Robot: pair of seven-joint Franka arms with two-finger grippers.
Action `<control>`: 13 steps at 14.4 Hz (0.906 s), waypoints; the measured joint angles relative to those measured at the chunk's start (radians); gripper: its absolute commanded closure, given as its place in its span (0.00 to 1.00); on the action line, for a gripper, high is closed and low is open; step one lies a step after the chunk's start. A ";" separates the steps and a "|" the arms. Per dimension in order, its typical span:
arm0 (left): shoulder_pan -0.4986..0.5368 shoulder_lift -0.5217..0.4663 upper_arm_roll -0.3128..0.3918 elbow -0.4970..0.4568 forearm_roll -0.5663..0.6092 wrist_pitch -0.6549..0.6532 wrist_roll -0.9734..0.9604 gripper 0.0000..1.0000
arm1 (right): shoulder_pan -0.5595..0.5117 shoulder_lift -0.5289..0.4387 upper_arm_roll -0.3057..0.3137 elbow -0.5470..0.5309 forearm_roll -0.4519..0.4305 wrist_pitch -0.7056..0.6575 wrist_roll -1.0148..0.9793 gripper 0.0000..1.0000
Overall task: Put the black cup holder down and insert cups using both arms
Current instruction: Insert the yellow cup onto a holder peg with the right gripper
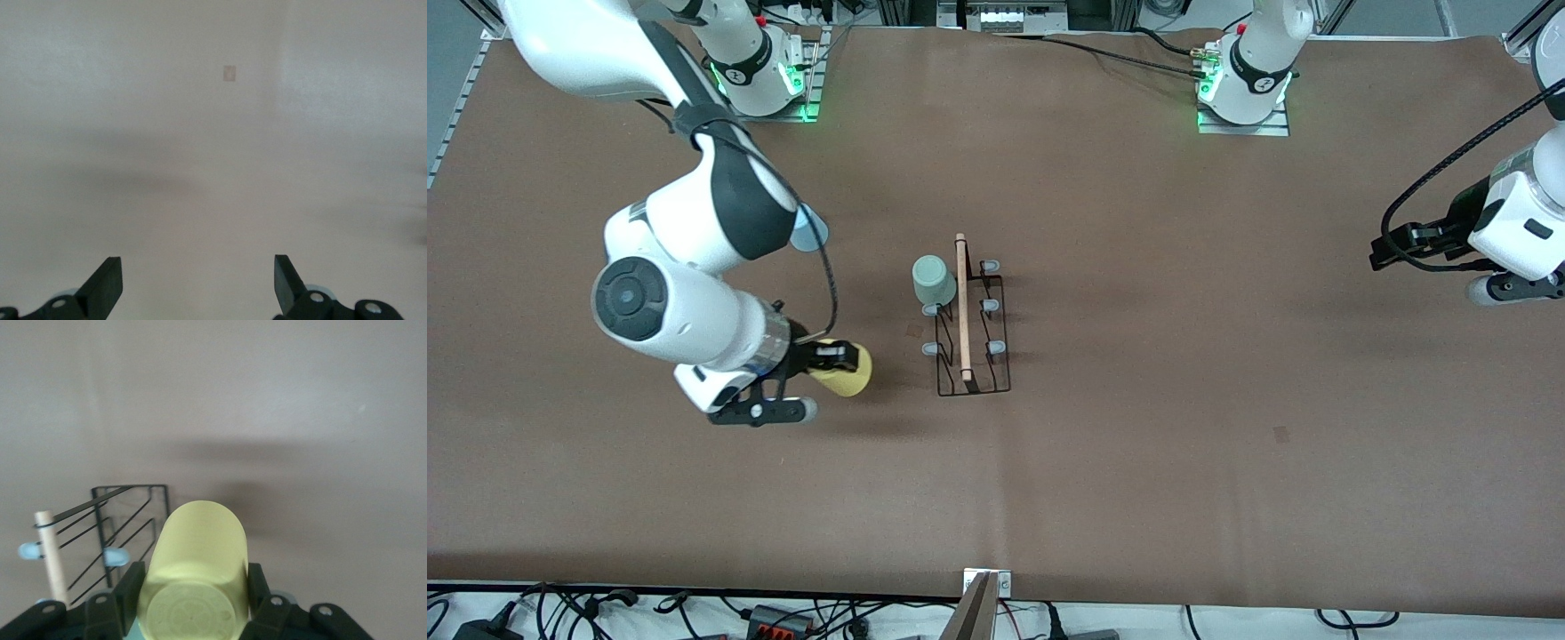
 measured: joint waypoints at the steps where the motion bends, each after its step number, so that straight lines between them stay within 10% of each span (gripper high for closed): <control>1: 0.000 0.000 0.000 0.000 0.000 0.000 0.000 0.00 | 0.027 0.005 0.002 0.000 0.000 0.013 0.029 0.84; 13: 0.000 -0.002 0.000 0.000 0.000 0.000 0.000 0.00 | 0.131 0.081 -0.008 -0.017 -0.065 0.127 0.133 0.84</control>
